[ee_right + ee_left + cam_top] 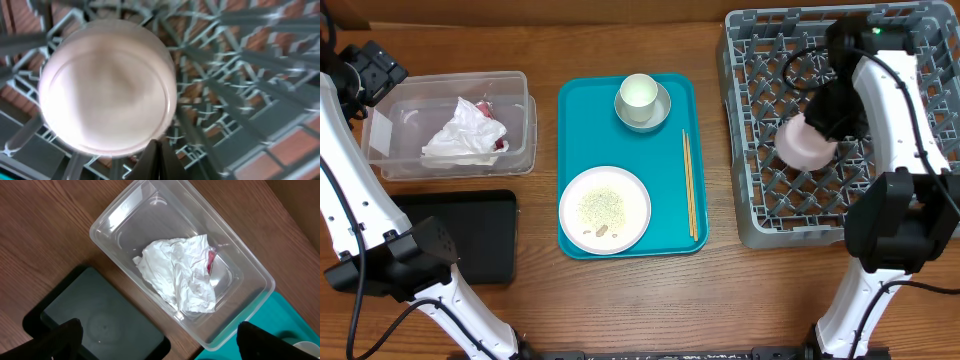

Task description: Sort waste into correct bins and load items into the dishwasher

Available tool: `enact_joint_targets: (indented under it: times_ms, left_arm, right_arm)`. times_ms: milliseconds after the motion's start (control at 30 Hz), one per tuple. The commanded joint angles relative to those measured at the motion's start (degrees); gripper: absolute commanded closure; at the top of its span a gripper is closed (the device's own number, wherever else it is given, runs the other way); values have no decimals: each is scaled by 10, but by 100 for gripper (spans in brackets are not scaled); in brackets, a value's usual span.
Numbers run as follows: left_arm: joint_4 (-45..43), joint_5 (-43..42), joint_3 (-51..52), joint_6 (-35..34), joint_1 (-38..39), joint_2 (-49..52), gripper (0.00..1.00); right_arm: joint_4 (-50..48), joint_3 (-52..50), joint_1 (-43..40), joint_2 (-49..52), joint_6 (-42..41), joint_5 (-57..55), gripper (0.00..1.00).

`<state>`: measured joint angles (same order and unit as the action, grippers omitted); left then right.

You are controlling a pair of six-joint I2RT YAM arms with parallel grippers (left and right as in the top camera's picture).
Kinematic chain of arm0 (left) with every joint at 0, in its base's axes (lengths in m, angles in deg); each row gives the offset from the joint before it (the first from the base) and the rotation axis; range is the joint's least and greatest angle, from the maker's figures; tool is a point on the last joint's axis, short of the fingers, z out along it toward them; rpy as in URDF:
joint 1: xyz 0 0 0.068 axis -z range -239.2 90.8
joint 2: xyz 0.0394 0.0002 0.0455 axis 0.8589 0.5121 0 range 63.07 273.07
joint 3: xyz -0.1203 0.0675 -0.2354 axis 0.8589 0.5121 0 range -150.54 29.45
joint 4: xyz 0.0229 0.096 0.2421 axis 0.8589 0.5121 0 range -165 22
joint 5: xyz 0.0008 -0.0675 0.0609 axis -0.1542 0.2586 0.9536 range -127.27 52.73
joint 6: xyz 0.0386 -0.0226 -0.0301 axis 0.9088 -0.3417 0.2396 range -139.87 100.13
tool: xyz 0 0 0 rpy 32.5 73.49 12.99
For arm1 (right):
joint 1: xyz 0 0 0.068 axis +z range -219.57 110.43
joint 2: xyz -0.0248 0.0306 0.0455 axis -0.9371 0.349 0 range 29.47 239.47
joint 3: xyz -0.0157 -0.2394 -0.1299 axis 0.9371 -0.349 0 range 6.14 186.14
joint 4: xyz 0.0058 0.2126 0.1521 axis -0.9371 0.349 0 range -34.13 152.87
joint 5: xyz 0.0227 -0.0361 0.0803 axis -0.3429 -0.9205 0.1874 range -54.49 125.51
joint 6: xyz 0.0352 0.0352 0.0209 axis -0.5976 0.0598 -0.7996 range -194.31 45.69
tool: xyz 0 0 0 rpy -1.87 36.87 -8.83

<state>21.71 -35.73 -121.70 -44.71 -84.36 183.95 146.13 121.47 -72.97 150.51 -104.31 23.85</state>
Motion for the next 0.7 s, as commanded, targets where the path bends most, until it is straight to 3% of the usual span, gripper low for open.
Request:
enact_joint_targets:
  times_ms: [0, 233, 400, 433, 467, 500, 567, 667]
  left_arm:
    - [1, 3, 0, 11, 1, 3, 0]
    - [1, 3, 0, 11, 1, 3, 0]
    - [1, 3, 0, 11, 1, 3, 0]
    - [1, 3, 0, 11, 1, 3, 0]
    - [1, 3, 0, 11, 1, 3, 0]
    - [1, 3, 0, 11, 1, 3, 0]
    - [1, 3, 0, 11, 1, 3, 0]
    - [1, 3, 0, 11, 1, 3, 0]
  right_arm:
    - [23, 46, -8, -6, -18, -39, 96]
    - [63, 105, 3, -42, -9, 38, 96]
    - [39, 108, 44, -81, 104, 226, 92]
    - [36, 108, 55, -82, 118, 250, 81]
    - [33, 108, 67, -82, 128, 264, 60]
    - [29, 105, 82, -80, 134, 267, 21]
    - [14, 94, 110, -77, 140, 261, 9]
    - [-16, 66, 152, -70, 139, 243, 9]
